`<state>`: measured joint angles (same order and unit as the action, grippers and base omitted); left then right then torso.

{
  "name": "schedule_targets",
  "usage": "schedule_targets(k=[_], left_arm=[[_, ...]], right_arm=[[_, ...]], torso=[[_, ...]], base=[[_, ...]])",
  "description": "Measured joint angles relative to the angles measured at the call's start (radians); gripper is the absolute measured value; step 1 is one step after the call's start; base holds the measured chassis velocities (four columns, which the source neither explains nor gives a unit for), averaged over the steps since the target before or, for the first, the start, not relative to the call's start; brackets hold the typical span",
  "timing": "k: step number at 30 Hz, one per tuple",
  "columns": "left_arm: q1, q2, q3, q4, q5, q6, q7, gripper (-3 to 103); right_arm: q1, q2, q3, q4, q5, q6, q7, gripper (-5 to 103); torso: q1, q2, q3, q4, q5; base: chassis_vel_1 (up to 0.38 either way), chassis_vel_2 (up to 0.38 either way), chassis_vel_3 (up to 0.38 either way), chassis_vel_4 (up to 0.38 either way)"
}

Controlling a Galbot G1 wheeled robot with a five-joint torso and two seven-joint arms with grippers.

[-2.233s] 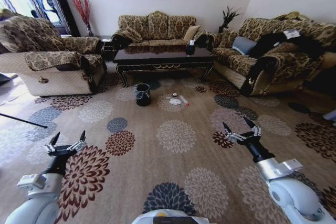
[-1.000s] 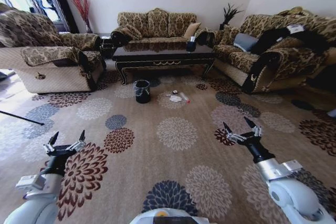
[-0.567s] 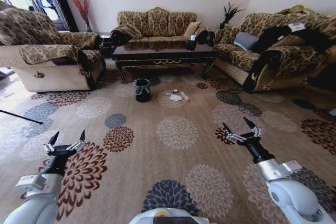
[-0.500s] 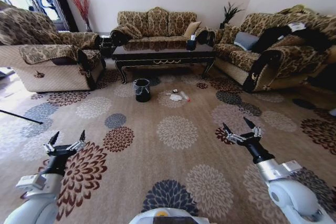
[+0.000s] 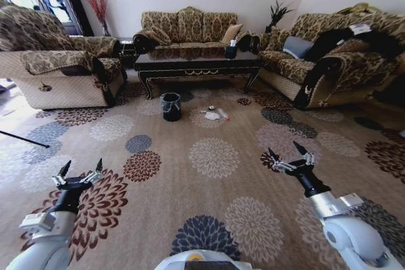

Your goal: Move to the front of the table and pick up the trash from the floor, then place it into the trash bin.

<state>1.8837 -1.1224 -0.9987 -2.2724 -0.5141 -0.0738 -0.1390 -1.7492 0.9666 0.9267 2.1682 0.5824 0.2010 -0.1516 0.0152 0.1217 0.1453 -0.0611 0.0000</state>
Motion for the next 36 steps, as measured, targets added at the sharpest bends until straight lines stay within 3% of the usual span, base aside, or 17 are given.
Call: schedule_targets(k=[27, 30, 36], left_arm=[[-0.008, 0.006, 0.019, 0.0, 0.017, -0.001, -0.001, 100], [-0.012, 0.007, 0.022, 0.004, 0.018, -0.001, -0.001, 100], [-0.012, 0.007, 0.022, 0.005, 0.019, -0.001, -0.001, 100]], right_arm=[[-0.002, 0.004, -0.003, -0.004, -0.006, -0.002, -0.002, 100], [0.0, 0.003, -0.002, -0.007, -0.006, -0.005, -0.002, 100], [0.001, 0.003, -0.003, -0.007, -0.006, -0.007, -0.001, 100]], torso=[[-0.013, -0.099, -0.085, 0.0, 0.0], [-0.013, -0.122, -0.11, 0.0, 0.0001], [-0.015, -0.122, -0.117, -0.0001, 0.0]], base=[[0.0, 0.0, 0.0, 0.0], [0.0, 0.0, 0.0, 0.0], [0.0, 0.0, 0.0, 0.0]])
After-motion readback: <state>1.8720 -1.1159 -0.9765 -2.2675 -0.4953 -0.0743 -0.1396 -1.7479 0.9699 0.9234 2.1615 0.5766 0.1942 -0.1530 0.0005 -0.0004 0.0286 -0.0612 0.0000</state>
